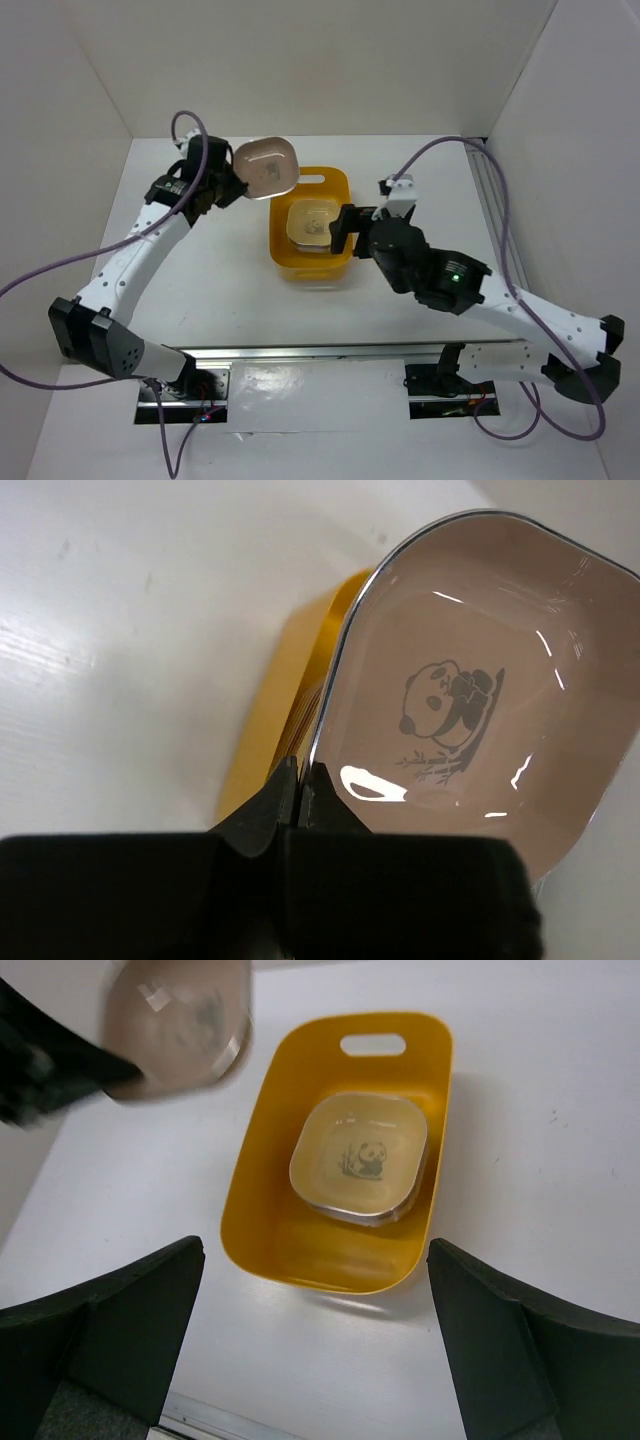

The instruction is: Place the plates into the plastic bin on the countertop

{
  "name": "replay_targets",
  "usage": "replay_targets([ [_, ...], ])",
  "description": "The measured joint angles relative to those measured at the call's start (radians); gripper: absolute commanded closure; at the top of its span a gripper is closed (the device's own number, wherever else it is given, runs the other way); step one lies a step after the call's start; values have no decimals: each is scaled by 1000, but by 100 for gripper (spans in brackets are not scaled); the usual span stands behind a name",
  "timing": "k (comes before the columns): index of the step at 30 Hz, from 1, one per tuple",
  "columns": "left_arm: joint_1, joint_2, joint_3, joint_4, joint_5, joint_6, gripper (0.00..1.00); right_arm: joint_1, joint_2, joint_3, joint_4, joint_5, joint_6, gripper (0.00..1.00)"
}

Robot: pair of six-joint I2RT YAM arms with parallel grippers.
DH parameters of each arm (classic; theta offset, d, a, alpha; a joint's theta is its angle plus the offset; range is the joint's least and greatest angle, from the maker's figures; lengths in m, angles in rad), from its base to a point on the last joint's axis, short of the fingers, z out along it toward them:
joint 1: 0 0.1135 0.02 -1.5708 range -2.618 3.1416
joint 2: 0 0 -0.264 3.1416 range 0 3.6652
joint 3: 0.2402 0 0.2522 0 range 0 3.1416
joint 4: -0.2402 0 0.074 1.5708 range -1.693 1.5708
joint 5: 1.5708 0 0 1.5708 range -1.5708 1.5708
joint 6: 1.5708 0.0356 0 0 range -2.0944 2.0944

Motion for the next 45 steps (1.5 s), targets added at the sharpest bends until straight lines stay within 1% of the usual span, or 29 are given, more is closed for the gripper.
replay_targets([
  [4,-91,57,-98,13,32,-14,100,0,-115,57,-74,28,1,0],
  [8,-211,137,-122,19,47,-18,100,0,-190,134,-122,47,5,0],
  [11,-265,159,-125,36,51,-19,100,0,-237,146,-131,46,7,0],
  [17,-267,195,-122,62,27,-27,100,0,-231,137,-145,23,11,0],
  [22,-250,307,-71,65,19,-19,97,0,-215,111,-146,6,13,0],
  [23,-246,339,-49,65,19,-14,89,0,-208,108,-146,1,13,0],
  [25,-239,399,0,58,19,-6,76,0,-192,105,-146,-7,12,0],
  [26,-237,422,20,57,19,-3,54,0,-183,105,-145,-10,10,0],
  [27,-234,434,31,58,19,0,38,0,-172,105,-146,-11,6,0],
  [28,-232,436,35,59,19,6,23,0,-162,105,-146,-11,2,0],
  [29,-230,434,35,55,18,13,12,0,-153,105,-146,-12,2,0],
  [31,-230,410,32,47,10,12,1,0,-139,105,-147,-18,-2,0],
  [33,-233,350,10,44,-5,11,1,0,-137,105,-147,-27,-5,0],
  [35,-238,252,-31,34,-24,8,1,-2,-141,105,-147,-32,-5,0],
  [37,-256,122,-69,1,-60,8,1,-3,-145,105,-151,-34,-5,0],
  [40,-317,-87,-126,-39,-125,8,1,-5,-152,105,-182,-34,-6,0],
  [43,-405,-328,-225,-82,-172,15,1,-5,-158,105,-240,-36,-5,0],
  [45,-430,-466,-299,-95,-183,34,1,-5,-158,105,-273,-37,-4,0],
])
